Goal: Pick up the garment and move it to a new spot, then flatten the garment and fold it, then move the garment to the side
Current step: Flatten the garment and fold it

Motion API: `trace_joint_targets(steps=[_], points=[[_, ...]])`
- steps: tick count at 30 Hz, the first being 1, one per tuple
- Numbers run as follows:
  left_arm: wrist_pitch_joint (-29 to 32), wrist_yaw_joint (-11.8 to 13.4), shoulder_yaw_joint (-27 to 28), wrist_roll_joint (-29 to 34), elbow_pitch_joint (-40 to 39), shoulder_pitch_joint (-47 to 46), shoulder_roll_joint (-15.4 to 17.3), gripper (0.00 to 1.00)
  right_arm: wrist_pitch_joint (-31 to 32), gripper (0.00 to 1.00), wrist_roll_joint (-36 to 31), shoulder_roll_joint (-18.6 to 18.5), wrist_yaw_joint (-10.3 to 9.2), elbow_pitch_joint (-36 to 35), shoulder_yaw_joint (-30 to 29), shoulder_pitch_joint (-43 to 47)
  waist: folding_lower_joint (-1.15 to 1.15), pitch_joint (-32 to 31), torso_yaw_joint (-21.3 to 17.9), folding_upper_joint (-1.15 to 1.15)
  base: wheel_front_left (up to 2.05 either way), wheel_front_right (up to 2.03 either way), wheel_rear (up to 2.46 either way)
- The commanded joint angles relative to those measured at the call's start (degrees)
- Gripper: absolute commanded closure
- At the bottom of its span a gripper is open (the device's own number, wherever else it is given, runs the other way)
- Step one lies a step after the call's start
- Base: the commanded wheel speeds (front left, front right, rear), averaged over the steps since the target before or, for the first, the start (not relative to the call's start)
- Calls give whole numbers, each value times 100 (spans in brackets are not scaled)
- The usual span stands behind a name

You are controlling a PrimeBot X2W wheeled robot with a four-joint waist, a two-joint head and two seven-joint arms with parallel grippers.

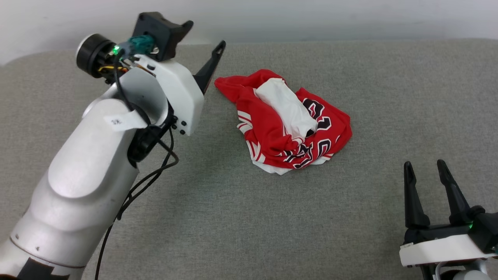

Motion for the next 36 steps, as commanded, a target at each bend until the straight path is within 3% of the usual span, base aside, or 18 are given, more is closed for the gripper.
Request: trace_joint_targets(steps=[1,8,16,26,32,33,34,35,36], points=[[499,5,-376,-405,-51,-239,132,0,-14,0,-15,11,-2,-32,-11,-124,-1,146,-55,0,0,0,0],[2190,4,-1677,-1668,-280,-936,624,0,-14,0,1,10,-2,-66,12,-320,-1,453,-229,0,0,0,0],[3329,3,-2830,-2512,-536,-1456,866,0,-14,0,24,10,-2,-107,14,-508,-1,825,-444,0,0,0,0],[3704,3,-4095,-2918,-298,-1833,1017,0,-14,0,177,11,-2,-137,75,-824,-1,1439,-775,0,0,0,0],[3773,3,-4462,-2966,-195,-1638,1033,0,-14,0,211,10,-2,-79,77,-873,-1,1505,-848,0,0,0,0],[3753,2,-4479,-3000,-217,-1619,1017,5,-14,0,210,10,-2,-69,62,-870,-1,1486,-839,0,0,0,0],[3722,-2,-4483,-3023,-250,-1625,995,80,-14,0,198,11,-2,-65,54,-859,-1,1462,-825,0,0,0,0],[3671,-3,-4484,-3029,-281,-1650,976,100,-14,0,178,11,-2,-58,50,-846,-1,1428,-806,0,0,0,0],[3625,-3,-4476,-3040,-305,-1690,964,100,-14,0,153,10,-2,-48,54,-839,-1,1388,-786,0,0,0,0]])
